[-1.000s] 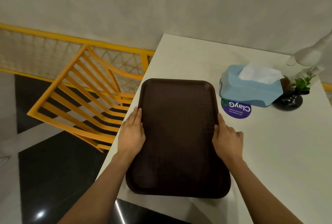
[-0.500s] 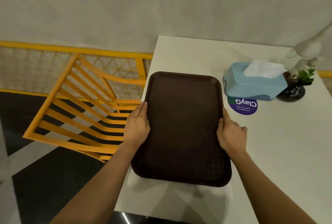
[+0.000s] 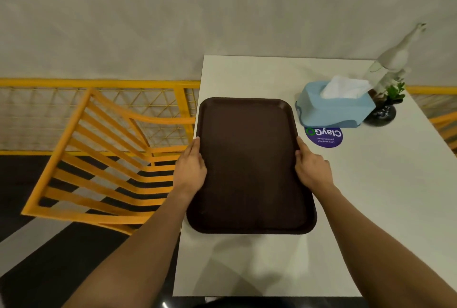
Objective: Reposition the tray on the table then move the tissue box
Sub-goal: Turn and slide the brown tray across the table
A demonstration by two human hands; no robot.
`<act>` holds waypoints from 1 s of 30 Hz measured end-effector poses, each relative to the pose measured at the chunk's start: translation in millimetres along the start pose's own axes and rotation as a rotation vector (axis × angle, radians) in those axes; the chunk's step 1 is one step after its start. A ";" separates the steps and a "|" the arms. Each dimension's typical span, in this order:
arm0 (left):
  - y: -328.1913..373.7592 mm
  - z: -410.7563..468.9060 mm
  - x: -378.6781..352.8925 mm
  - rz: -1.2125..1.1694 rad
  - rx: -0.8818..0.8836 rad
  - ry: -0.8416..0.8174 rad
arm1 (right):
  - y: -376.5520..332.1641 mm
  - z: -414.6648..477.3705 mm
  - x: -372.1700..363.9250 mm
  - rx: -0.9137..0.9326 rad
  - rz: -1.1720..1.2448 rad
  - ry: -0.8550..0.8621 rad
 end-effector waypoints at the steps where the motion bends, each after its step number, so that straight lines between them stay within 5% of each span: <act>1: -0.7 -2.2 -0.3 -0.013 0.006 0.006 | 0.8 -1.7 -0.1 0.005 -0.004 -0.006; 30: 0.8 -13.3 -1.2 -0.030 0.032 -0.004 | 6.7 -13.1 -5.1 -0.007 -0.105 0.026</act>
Point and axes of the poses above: each hand's wrist, its own z-axis towards the middle knuckle, its own x-axis out of the back of the hand, y = z × x, the point moved 6 cm from there along z, towards the middle knuckle, and after that the axes turned 3 degrees about y, right-handed, at the moved point
